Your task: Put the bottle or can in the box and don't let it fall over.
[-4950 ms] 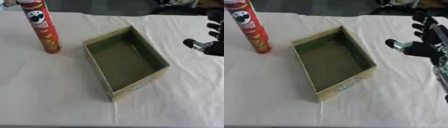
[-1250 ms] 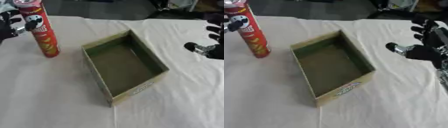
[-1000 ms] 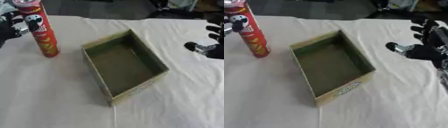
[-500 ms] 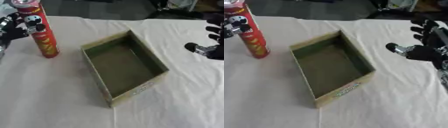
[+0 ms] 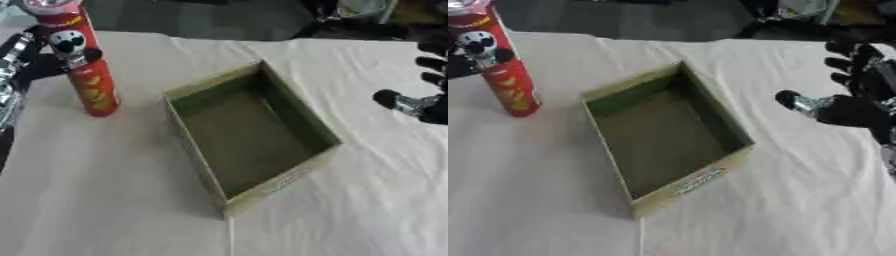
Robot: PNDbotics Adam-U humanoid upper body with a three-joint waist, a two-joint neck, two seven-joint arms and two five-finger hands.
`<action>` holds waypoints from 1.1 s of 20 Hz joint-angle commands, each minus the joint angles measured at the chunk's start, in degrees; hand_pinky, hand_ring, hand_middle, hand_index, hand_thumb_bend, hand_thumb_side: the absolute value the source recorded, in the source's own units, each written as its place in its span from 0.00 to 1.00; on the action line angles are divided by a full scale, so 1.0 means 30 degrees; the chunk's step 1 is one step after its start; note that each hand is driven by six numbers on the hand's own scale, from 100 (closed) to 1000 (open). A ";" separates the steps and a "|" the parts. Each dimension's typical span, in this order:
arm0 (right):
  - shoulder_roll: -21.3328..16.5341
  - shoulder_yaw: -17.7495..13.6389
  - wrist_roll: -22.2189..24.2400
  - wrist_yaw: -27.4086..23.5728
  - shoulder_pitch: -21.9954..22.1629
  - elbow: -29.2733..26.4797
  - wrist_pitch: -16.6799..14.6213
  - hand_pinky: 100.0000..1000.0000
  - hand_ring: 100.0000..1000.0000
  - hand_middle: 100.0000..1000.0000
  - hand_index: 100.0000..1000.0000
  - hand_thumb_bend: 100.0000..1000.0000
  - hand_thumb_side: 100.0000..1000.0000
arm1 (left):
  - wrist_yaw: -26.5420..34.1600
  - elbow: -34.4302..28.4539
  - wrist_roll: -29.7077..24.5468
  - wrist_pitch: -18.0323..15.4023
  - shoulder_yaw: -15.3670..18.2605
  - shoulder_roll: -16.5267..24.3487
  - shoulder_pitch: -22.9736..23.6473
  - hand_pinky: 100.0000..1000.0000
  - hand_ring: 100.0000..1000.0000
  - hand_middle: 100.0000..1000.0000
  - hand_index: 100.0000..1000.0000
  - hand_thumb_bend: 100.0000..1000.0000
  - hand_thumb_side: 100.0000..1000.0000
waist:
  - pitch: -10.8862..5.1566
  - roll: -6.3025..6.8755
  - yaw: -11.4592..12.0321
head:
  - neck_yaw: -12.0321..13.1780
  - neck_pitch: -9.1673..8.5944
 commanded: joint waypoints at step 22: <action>-0.0308 -0.0118 0.0083 -0.0339 -0.0378 -0.0362 0.0043 0.98 0.96 0.93 0.98 0.60 0.00 | 0.0947 0.0146 0.0494 -0.0536 0.0051 -0.0174 -0.0714 0.76 0.93 0.80 0.73 0.48 0.10 | -0.0128 0.0000 -0.0208 | 0.0285 -0.0188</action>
